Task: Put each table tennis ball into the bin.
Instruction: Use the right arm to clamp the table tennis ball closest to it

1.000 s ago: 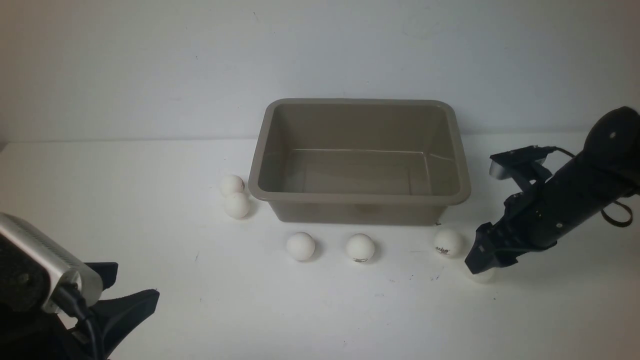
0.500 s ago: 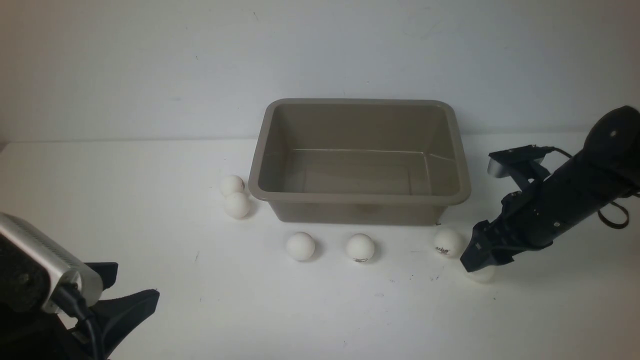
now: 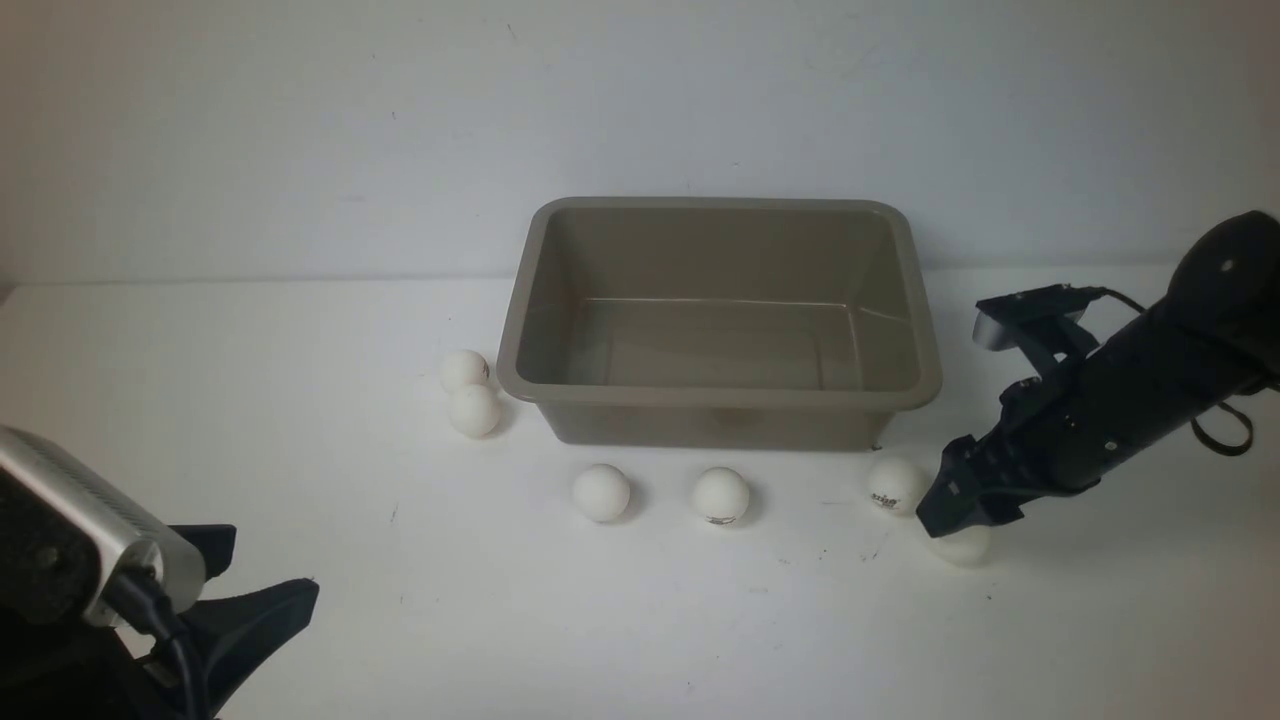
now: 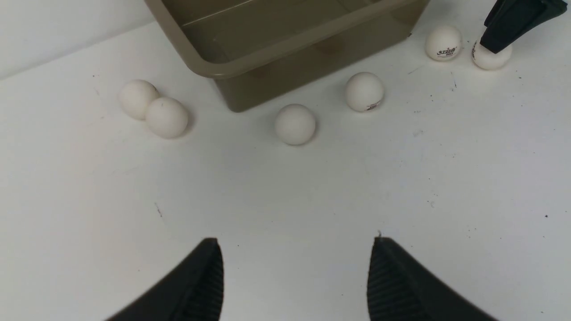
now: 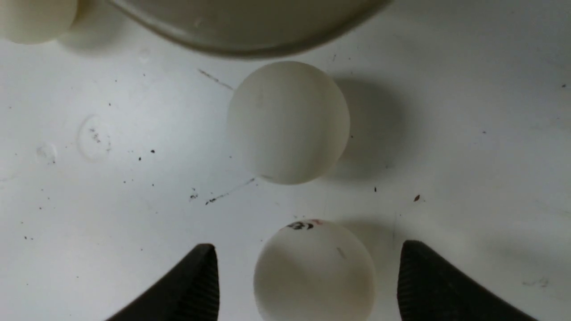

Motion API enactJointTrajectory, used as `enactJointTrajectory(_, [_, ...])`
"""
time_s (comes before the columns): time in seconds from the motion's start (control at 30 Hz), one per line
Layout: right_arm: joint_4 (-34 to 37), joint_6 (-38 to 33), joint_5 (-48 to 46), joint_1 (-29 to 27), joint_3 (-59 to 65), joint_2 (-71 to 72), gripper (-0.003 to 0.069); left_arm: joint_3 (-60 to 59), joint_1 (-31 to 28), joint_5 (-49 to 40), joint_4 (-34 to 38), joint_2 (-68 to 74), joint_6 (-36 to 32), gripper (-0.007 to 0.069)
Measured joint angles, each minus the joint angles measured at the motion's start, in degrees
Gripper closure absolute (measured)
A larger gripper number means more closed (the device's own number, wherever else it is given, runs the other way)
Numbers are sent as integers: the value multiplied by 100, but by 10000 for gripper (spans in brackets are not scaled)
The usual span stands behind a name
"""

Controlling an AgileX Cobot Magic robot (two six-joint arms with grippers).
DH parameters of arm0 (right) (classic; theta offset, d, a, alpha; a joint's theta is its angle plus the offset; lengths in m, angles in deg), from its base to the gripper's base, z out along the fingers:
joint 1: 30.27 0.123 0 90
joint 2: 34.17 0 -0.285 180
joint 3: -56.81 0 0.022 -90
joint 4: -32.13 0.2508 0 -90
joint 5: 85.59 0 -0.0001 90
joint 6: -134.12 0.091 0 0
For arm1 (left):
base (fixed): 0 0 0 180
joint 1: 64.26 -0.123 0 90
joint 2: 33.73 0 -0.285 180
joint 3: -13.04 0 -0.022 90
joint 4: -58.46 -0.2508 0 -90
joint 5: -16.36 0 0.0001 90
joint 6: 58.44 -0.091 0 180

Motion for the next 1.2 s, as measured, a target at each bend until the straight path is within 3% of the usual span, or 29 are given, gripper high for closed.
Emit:
enactJointTrajectory(0.63, [110, -102, -74, 0, -49, -428, 183, 0, 0, 0, 0, 0, 0, 230])
enactJointTrajectory(0.73, [110, -112, -74, 0, -55, -428, 234, 0, 0, 0, 0, 0, 0, 230])
enactJointTrajectory(0.8, [98, -117, -86, 0, -55, -428, 304, 0, 0, 0, 0, 0, 0, 230])
enactJointTrajectory(1.2, [-301, -274, 198, 0, -43, 824, 298, 0, 0, 0, 0, 0, 0, 230])
